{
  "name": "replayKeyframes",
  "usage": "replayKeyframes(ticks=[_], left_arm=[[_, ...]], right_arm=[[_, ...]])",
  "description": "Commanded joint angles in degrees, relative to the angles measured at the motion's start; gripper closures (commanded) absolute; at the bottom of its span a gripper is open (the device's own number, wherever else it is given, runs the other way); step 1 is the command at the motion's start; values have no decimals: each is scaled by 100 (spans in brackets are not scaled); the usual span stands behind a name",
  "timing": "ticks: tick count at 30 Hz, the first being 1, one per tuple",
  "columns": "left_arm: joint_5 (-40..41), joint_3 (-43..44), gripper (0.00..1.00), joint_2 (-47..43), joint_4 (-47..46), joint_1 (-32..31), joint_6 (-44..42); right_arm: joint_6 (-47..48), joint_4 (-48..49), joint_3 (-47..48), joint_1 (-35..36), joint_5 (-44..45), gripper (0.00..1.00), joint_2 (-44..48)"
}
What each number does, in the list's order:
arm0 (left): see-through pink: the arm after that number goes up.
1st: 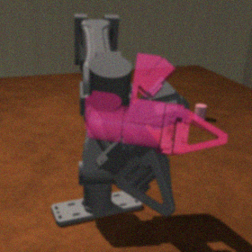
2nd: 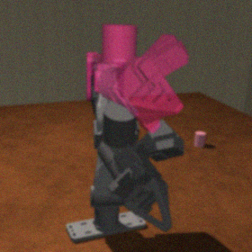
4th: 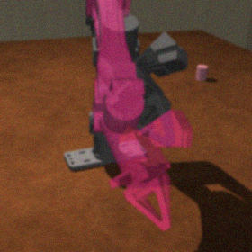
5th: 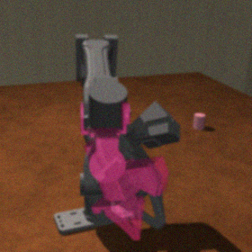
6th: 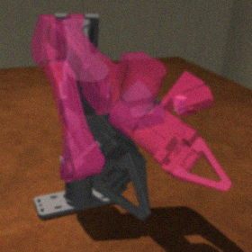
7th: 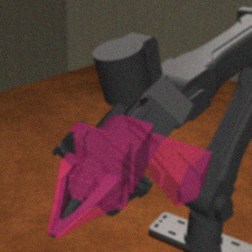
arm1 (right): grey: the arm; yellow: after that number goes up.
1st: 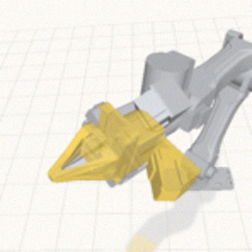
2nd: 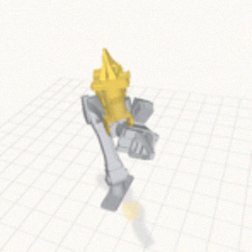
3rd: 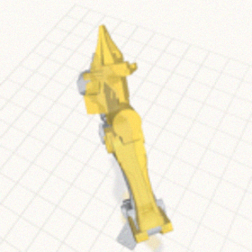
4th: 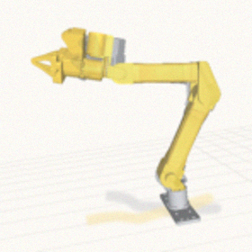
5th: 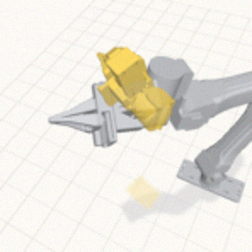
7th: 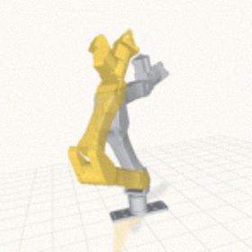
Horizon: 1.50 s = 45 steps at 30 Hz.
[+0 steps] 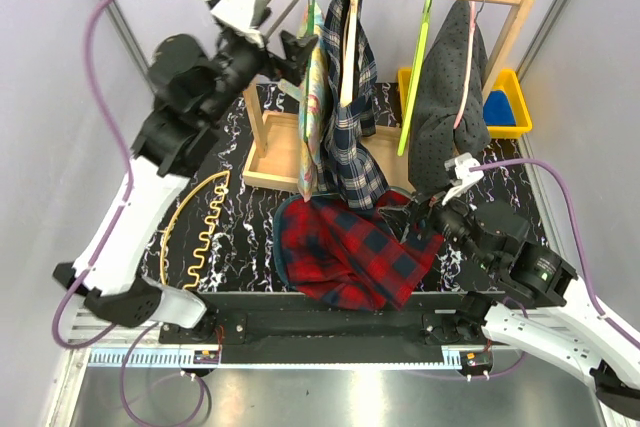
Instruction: Remove the skirt from the hanger
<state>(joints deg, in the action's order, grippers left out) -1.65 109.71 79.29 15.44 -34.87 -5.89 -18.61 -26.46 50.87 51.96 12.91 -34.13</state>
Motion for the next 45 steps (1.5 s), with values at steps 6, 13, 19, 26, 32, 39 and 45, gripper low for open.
replayKeyframes(ticks=[6,13,19,26,32,39,45], left_arm=[[367,797,1,1150,486,-2,563],[526,596,17,1133,486,86,571],[622,244,81,904,337,95,537],[561,-11,79,834,433,95,413],[385,6,38,966,705,95,466],[534,50,87,1054,715,86,475],[526,147,100,1168,837,95,387]], right_arm=[[-169,-43,-51,-11,230,0,231],[-248,-114,-95,-2,309,0,363],[-240,-123,-78,-11,309,0,311],[-213,-123,-7,-11,335,0,240],[-213,-149,10,-11,327,0,258],[-248,-140,-7,-11,344,0,284],[-231,-149,-7,-11,379,0,337]])
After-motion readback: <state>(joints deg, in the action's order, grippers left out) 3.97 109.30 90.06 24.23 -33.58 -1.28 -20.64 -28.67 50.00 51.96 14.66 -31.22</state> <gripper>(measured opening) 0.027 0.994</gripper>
